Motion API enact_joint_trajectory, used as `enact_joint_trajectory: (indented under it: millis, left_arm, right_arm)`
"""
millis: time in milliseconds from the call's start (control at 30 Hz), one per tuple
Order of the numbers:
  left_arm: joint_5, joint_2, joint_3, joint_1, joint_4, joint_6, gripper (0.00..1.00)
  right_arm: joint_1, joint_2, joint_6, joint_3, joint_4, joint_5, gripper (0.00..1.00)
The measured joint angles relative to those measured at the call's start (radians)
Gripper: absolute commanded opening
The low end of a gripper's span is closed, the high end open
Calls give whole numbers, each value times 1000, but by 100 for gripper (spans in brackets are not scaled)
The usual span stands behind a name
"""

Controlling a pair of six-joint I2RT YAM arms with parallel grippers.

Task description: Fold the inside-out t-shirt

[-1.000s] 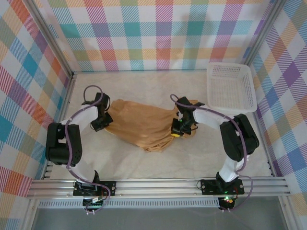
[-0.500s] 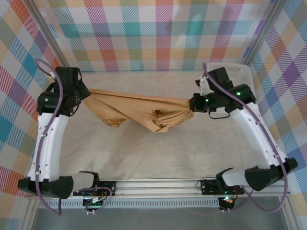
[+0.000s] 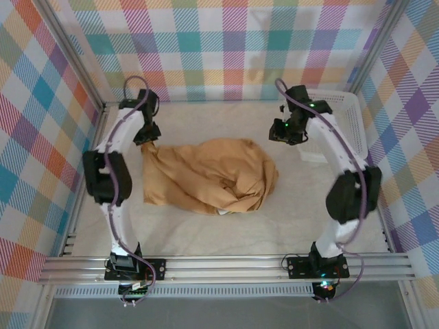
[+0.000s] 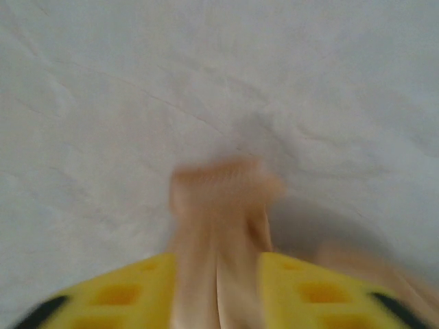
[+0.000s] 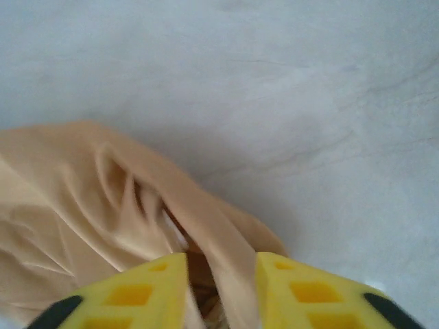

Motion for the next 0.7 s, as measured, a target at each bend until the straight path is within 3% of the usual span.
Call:
enact_joint_trajectory:
  millis: [67, 167, 300, 400, 600, 667, 700]
  left_arm:
    - [0, 30, -34, -10, 2, -3, 57]
    - [7, -87, -149, -48, 35, -12, 56]
    - [114, -392, -342, -219, 150, -61, 54]
    - [244, -529, -465, -359, 279, -129, 54]
    - [373, -414, -598, -495, 450, -243, 54]
    - [390, -349, -618, -521, 486, -271, 53]
    - [399, -320, -627, -531, 505, -288, 51]
  right_arm:
    - [-13, 72, 13, -7, 13, -2, 39]
    - [-6, 40, 38, -111, 48, -41, 41]
    - [71, -110, 84, -302, 80, -117, 46]
    - [167, -143, 105, -347, 90, -151, 47]
    - [270, -45, 133, -357, 153, -166, 45]
    - [270, -3, 142, -359, 168, -164, 39]
    - [270, 14, 146, -360, 178, -162, 30]
